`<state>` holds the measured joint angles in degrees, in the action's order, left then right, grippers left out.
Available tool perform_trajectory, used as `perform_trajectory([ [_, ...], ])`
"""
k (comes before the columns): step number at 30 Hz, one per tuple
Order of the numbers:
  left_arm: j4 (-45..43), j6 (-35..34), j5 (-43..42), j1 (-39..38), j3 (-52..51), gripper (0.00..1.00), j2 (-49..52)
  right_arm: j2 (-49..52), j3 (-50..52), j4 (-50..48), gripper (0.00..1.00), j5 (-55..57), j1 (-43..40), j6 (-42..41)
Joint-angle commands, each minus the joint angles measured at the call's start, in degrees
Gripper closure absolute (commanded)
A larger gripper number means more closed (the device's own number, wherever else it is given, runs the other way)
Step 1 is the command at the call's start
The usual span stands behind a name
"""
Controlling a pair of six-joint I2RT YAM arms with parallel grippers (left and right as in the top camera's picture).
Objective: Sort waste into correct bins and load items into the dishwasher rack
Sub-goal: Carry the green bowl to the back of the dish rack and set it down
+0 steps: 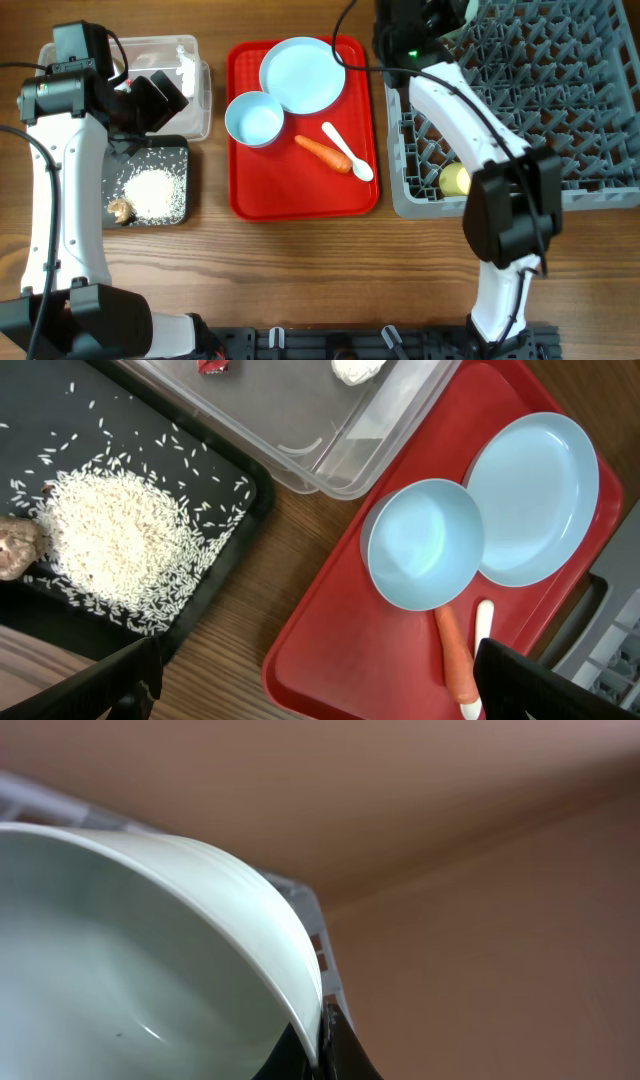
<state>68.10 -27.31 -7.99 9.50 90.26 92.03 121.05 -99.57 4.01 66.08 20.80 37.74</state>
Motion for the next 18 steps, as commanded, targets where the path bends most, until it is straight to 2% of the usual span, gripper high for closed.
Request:
perform_trajectory([
  [1, 0.0, -0.2, -0.3, 0.2, -0.3, 0.0, -0.3, 1.7, -0.2, -0.5, 0.96, 2.1, -0.1, 2.5],
  [8, -0.2, -0.2, -0.3, 0.3, -0.3, 0.0, -0.3, 3.4, 0.1, 0.6, 0.96, 1.8, -0.1, 0.6],
  [18, -2.1, -0.2, -0.3, 0.3, -0.3, 0.0, -0.3, 3.5, 2.8, 3.5, 0.96, -0.4, -0.2, -6.4],
])
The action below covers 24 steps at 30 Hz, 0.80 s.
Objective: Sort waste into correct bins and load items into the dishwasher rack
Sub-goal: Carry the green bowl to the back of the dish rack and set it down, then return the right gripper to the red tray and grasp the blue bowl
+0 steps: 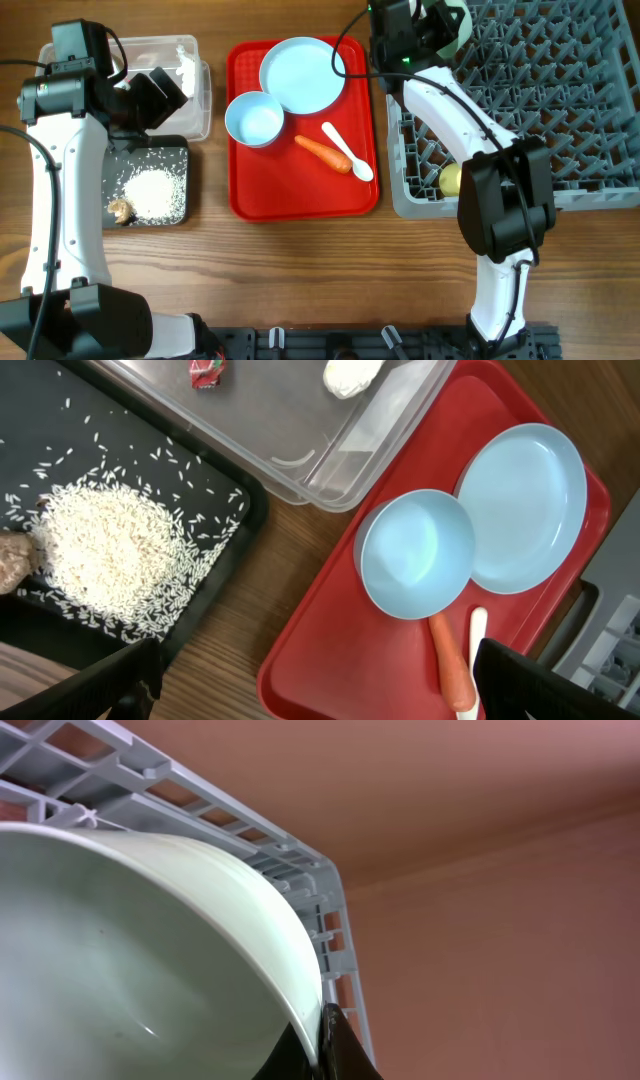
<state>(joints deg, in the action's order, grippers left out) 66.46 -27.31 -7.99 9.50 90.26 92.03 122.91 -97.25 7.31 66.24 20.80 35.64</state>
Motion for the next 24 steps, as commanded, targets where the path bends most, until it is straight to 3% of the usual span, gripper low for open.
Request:
perform_trajectory([
  [1, -0.5, -0.2, -0.3, 0.3, -0.3, 0.0, -0.3, 1.7, 0.5, 0.2, 0.96, -1.0, -0.2, -4.4],
  [8, -0.5, -0.2, -0.3, 0.3, -0.3, 0.0, -0.3, 3.3, 0.5, 1.0, 0.96, -1.6, -0.3, -7.4],
  [24, -0.7, -0.2, -0.3, 0.3, -0.3, 0.0, -0.3, 4.9, 0.5, -1.4, 0.96, -0.2, -1.0, -5.7],
])
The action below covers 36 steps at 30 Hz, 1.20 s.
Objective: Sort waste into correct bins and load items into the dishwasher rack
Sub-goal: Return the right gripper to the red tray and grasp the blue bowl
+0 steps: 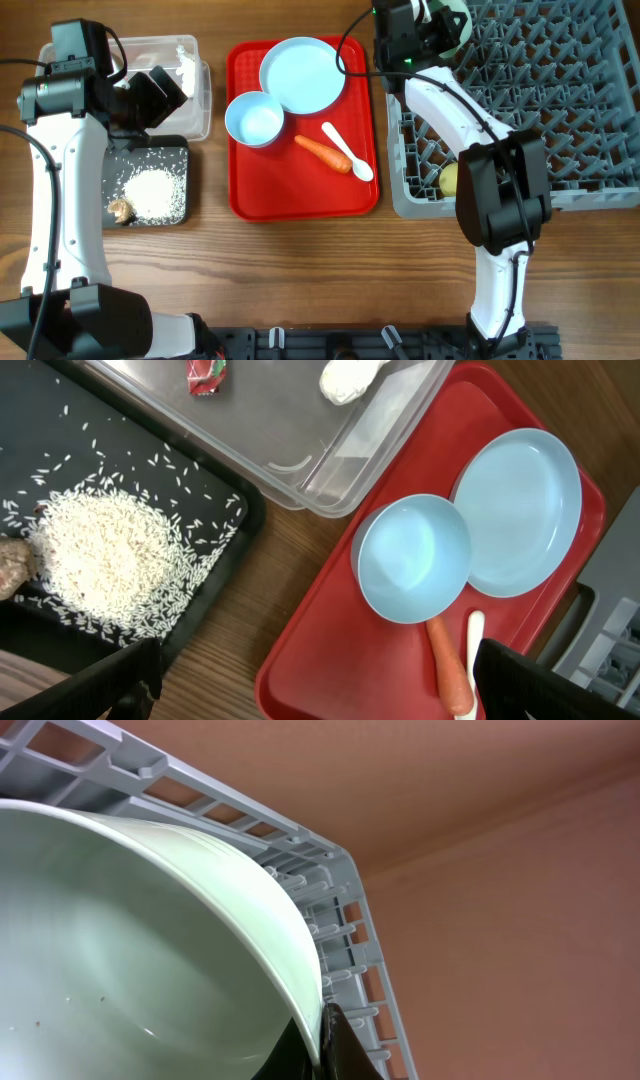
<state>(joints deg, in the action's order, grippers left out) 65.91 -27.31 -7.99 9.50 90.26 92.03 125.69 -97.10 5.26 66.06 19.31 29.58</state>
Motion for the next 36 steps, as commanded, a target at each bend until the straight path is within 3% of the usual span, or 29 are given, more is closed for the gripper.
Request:
perform_trajectory([
  [1, -0.2, -0.2, -0.3, 0.3, -0.3, 0.0, -0.3, 2.1, 0.4, 0.9, 0.96, 0.0, 1.2, 0.4],
  [6, -0.2, -0.2, -0.3, 0.3, -0.3, 0.0, -0.3, 2.1, 0.4, 1.9, 0.94, 0.0, 4.1, 0.4],
  [10, -0.2, -0.2, -0.3, 0.3, -0.3, 0.0, -0.3, 2.1, 0.4, 2.0, 0.62, 0.5, 5.5, 0.5],
  [11, -0.2, -0.2, -0.3, 0.3, -0.3, 0.0, -0.3, 2.1, 0.4, 2.0, 0.39, 1.1, 5.8, 0.5],
  [12, -0.2, -0.2, -0.3, 0.3, -0.3, 0.0, -0.3, 2.1, 0.4, 2.0, 0.26, 1.2, 6.0, 0.5],
  [15, -0.2, -0.2, -0.3, 0.3, -0.3, 0.0, -0.3, 2.1, 0.4, 2.1, 0.0, 2.1, 6.7, 1.8],
  [23, -0.2, -0.2, -0.3, 0.3, -0.3, 0.0, -0.3, 1.3, 0.4, 0.0, 0.0, 1.1, 8.0, 3.8],
  [32, -0.2, -0.2, -0.3, 0.3, -0.3, 0.0, -0.3, -2.1, 0.4, -2.1, 0.0, -9.7, 11.6, 2.8],
  [36, -0.1, -0.2, -0.3, 0.3, -0.3, 0.0, -0.3, -2.7, 0.4, -1.5, 0.0, -11.4, 13.0, -2.8],
])
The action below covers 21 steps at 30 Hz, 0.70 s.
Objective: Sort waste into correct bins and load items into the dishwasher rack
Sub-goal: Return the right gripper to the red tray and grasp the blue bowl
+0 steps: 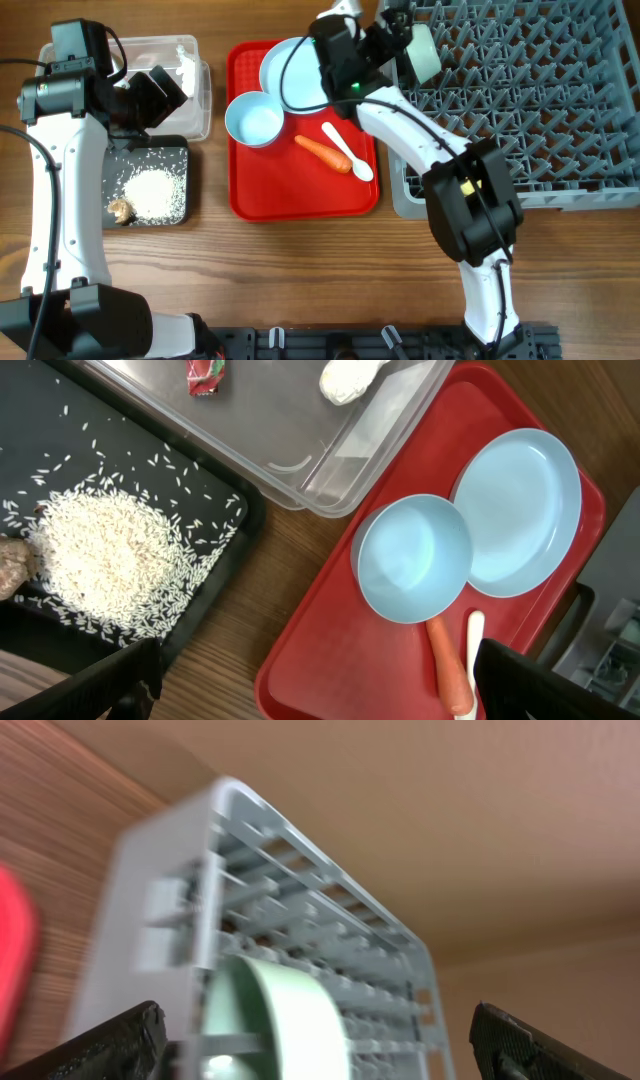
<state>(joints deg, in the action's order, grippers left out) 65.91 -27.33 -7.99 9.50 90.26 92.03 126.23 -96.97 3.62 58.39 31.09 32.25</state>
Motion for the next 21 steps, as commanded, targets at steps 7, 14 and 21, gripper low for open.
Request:
perform_trajectory([
  [7, -0.1, -0.2, -0.3, 0.3, -0.3, 0.0, -0.3, -13.8, 0.2, 15.4, 0.0, -25.7, 2.8, -24.9],
  [14, 0.0, 0.1, -0.2, 0.3, -0.3, 0.0, -0.3, -22.3, 0.2, 29.9, 0.0, -76.1, -0.3, -41.3],
  [21, -0.3, 0.1, 0.5, 1.3, -0.3, 0.0, -0.3, -14.5, 0.3, 27.2, 0.11, -76.5, 2.9, -60.4],
])
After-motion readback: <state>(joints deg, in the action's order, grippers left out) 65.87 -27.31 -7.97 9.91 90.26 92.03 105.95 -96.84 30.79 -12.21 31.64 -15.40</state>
